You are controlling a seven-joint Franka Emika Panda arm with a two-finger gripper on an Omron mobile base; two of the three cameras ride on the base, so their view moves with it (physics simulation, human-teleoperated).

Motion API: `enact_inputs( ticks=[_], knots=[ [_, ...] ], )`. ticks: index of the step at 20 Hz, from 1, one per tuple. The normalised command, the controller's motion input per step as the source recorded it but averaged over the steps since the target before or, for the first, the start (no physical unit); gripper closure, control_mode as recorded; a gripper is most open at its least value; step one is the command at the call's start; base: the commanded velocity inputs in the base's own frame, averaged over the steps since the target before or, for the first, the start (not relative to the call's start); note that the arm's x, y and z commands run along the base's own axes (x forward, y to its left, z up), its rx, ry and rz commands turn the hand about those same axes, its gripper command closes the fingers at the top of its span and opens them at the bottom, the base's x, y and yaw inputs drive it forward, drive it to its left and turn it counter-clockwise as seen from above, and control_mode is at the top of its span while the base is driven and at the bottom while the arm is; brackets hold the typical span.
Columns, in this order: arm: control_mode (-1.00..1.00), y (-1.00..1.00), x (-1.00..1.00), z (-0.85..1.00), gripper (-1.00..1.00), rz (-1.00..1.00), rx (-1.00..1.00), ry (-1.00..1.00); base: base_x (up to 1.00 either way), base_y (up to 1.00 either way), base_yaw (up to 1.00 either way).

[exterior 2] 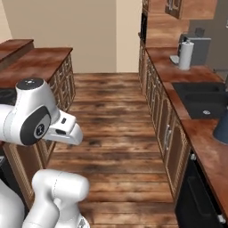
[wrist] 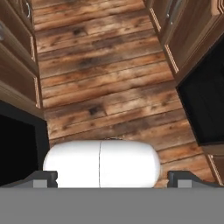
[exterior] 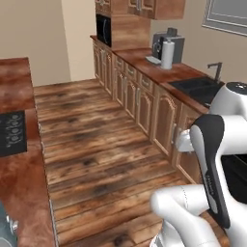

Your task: Navigate to the coffee machine.

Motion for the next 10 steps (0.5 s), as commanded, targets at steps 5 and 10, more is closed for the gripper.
enact_inputs(
  ticks=[5, 10],
  knots=[
    [1.00, 0.00, 0.00, 0.00, -1.00, 0.00, 0.00, 0.00, 0.70, -0.02, 0.28],
    [1.00, 0.00, 0.00, 0.00, -1.00, 0.00, 0.00, 0.00, 0.59, -0.12, 0.27]
  ],
)
